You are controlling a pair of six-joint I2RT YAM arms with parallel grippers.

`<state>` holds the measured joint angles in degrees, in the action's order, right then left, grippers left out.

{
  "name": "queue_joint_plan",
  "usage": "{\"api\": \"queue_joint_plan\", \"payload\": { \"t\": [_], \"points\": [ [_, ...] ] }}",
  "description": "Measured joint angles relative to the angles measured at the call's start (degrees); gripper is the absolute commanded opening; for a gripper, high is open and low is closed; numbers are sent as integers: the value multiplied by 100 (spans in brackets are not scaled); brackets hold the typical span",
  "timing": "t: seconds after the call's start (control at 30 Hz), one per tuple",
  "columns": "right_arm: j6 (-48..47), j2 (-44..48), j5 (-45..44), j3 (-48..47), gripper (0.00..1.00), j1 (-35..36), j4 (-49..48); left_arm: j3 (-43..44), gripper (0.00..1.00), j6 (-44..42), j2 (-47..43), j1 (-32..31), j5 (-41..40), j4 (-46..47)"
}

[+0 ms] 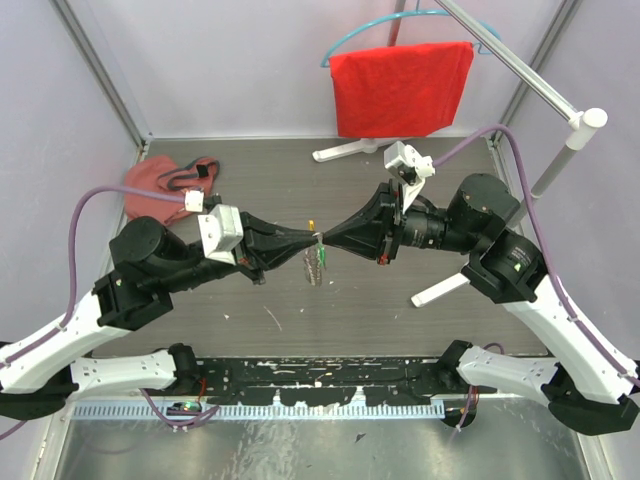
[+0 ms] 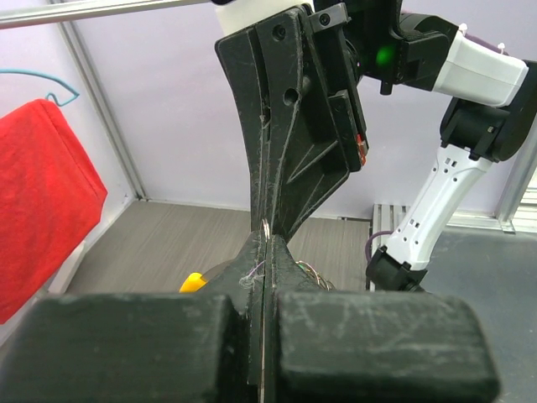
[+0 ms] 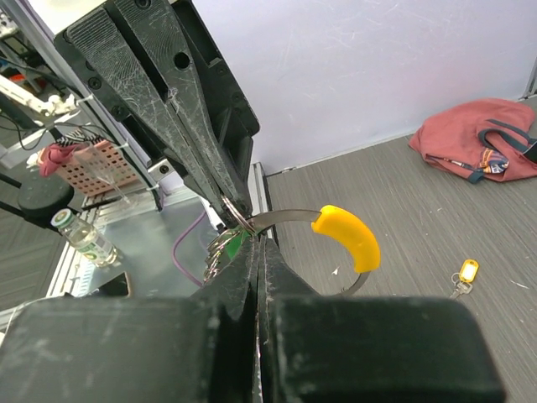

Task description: Put the keys on the keyring

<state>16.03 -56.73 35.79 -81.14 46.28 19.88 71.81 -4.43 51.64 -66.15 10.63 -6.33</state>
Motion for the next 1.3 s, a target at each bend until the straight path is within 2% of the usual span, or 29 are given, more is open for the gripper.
{"api": "queue_joint_plan", "payload": {
  "t": [0.13,0.2,0.27,0.5,0.83,1.3],
  "points": [
    [-15,-13,2,0,3,0,26,0,0,0,13,0,-4,2],
    [-24,-31,4,0,11,0,33,0,0,0,17,0,-7,0],
    [-24,-42,2,0,24,0,35,0,0,0,20,0,-9,-2],
    [-210,-46,-149,0,37,0,199,0,0,11,33,0,2,50],
    [-1012,540,-448,2,39,0,184,0,0,136,33,0,28,188],
    [-1379,605,420,461,39,0,-957,-4,0,457,146,0,236,553]
  ]
}}
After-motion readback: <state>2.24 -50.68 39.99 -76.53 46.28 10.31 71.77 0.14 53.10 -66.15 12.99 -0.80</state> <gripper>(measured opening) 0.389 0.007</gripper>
